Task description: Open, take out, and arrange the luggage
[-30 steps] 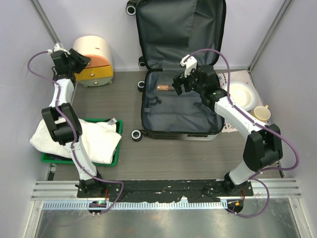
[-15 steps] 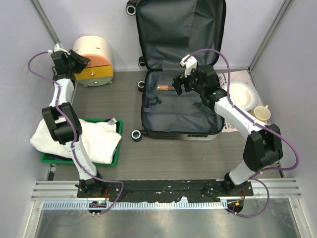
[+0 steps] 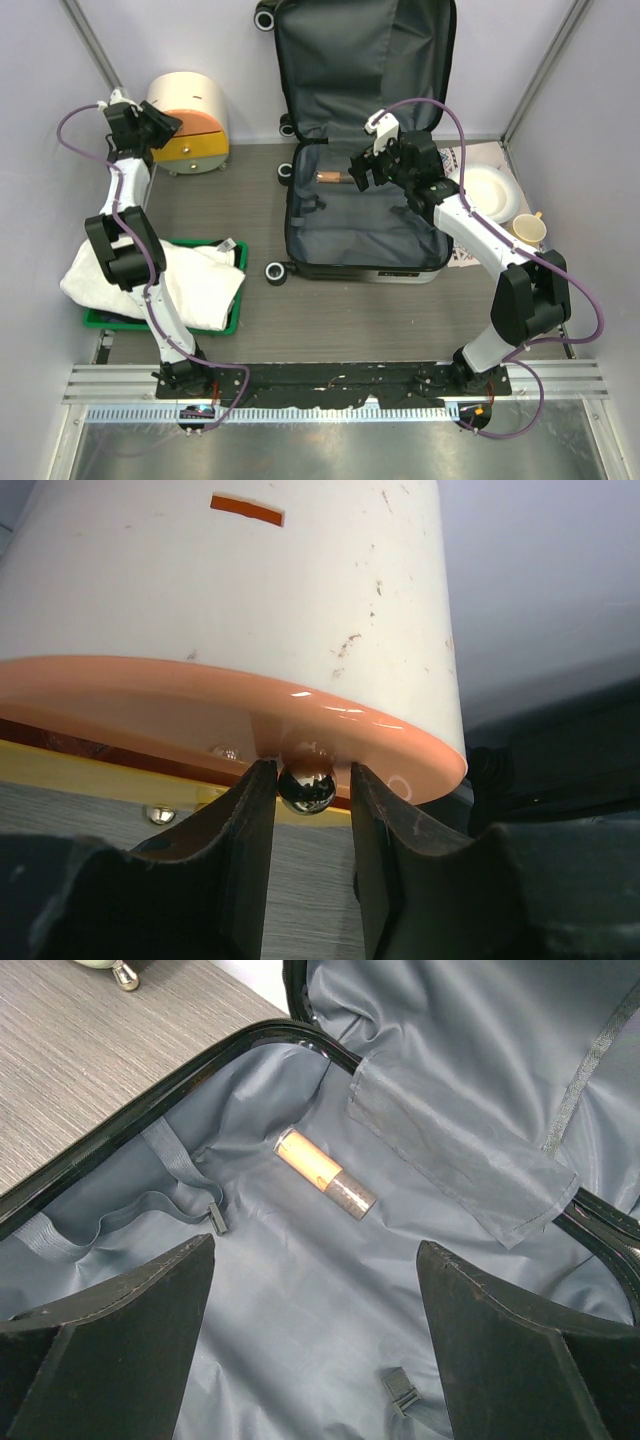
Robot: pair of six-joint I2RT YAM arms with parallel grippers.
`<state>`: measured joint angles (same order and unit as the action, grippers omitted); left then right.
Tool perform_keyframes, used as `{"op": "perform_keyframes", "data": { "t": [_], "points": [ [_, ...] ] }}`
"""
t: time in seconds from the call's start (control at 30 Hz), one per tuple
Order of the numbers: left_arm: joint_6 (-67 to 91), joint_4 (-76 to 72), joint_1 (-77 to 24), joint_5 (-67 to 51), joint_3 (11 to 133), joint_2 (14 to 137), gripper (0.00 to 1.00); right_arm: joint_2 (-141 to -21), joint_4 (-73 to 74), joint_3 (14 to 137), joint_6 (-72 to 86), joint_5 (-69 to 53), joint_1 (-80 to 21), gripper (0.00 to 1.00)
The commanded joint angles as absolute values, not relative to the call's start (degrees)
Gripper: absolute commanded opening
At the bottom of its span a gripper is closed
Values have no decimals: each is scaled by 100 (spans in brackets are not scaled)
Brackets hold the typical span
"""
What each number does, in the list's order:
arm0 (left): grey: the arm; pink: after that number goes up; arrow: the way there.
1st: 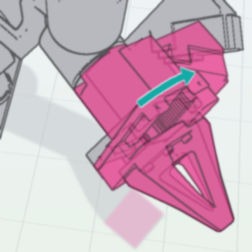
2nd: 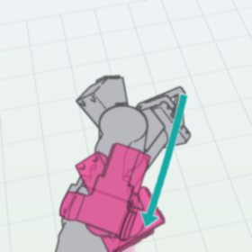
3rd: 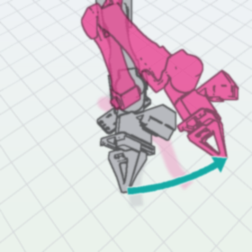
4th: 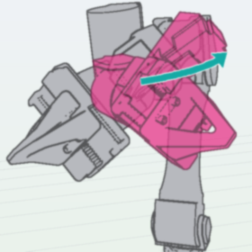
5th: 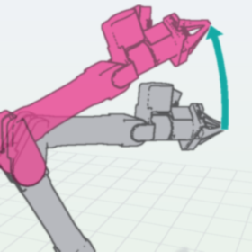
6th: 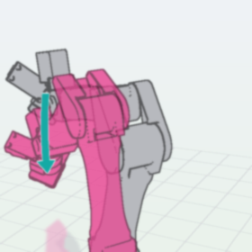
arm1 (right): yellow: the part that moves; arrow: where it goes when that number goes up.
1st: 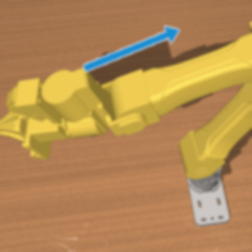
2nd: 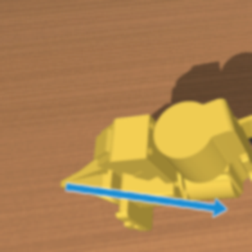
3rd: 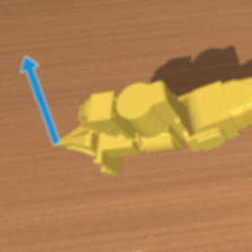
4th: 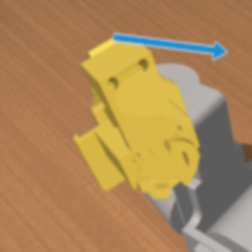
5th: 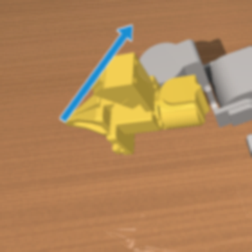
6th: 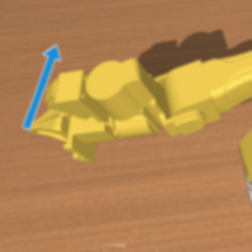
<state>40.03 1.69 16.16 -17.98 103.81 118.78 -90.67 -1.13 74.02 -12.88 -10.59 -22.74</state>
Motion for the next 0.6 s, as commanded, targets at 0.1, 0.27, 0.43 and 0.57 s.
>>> {"op": "perform_keyframes", "data": {
  "t": [0.1, 0.27, 0.43, 0.57],
  "points": [
    [3885, 343, 1591, -1652, 10670, 11953, 30, -9035, -255, 7603, -1195, -1011, -2259, 87],
    [3850, 246, 1617, -1644, 10354, 11594, 10, -9062, -255, 7646, -1204, -1002, -2259, 88],
    [3867, 141, 1626, -1608, 9765, 10979, 0, -9158, -290, 7682, -1204, -1037, -2259, 88],
    [3841, 211, 1643, -1591, 9327, 10583, 0, -9342, -325, 7804, -1248, -1072, -2250, 87]
  ]
}}
